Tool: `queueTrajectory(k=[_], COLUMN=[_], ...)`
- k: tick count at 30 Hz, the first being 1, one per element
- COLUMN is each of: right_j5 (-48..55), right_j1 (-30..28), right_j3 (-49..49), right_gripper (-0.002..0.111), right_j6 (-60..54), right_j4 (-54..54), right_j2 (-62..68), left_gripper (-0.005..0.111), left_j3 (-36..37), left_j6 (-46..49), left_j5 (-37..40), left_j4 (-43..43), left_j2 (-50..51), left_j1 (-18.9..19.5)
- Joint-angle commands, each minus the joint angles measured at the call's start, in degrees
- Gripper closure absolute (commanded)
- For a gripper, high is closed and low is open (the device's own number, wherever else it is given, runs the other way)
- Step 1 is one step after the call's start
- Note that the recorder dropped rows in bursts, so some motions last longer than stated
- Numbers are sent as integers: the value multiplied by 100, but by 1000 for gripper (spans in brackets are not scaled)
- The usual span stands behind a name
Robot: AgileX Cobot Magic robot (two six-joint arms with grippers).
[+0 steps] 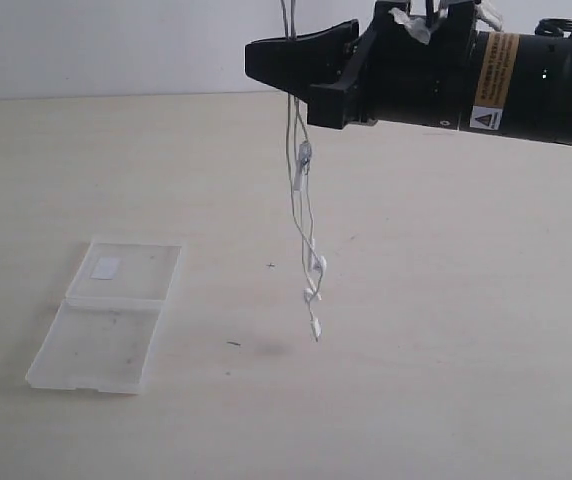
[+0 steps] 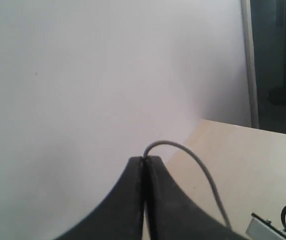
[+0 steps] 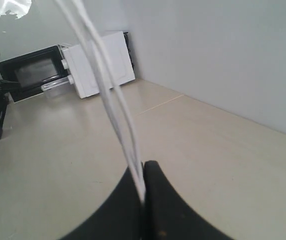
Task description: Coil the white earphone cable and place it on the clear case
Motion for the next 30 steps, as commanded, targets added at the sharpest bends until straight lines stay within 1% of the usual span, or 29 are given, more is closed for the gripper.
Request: queueTrajectory(k=[1,3,9,13,15,19,24,30], right_j5=[335,773,1735,2449,2896,3402,3811,4463], right_j1=[7,7,7,7,7,7,7,7], right_j3=[-40,-40,-40,-40,-40,-54,-221,-510], right_gripper=[108,108,108,108,108,108,108,108], right_j6=[81,95,81,81,81,75,75,75], right_j4=[2,2,-12,-12,-12,-12,-58,-140], right_j2=[-332,-530,-1070,-1361,-1474,-1643,-1665,-1665], left_gripper=[107,107,107,107,107,107,107,107], left_j3=[-40,-40,-5,323,550,999,1541,2303], left_j6=[-563,-848,-991,-991,-991,-991,-991,-979], left_j5=[56,123,555,610,534,348,305,-346], left_j4=[520,778,814,843,856,856,819,796], left_j2=[-67,-79,-70,-66,-66,-66,-66,-66], left_j1=[77,186,421,540,649,846,858,858])
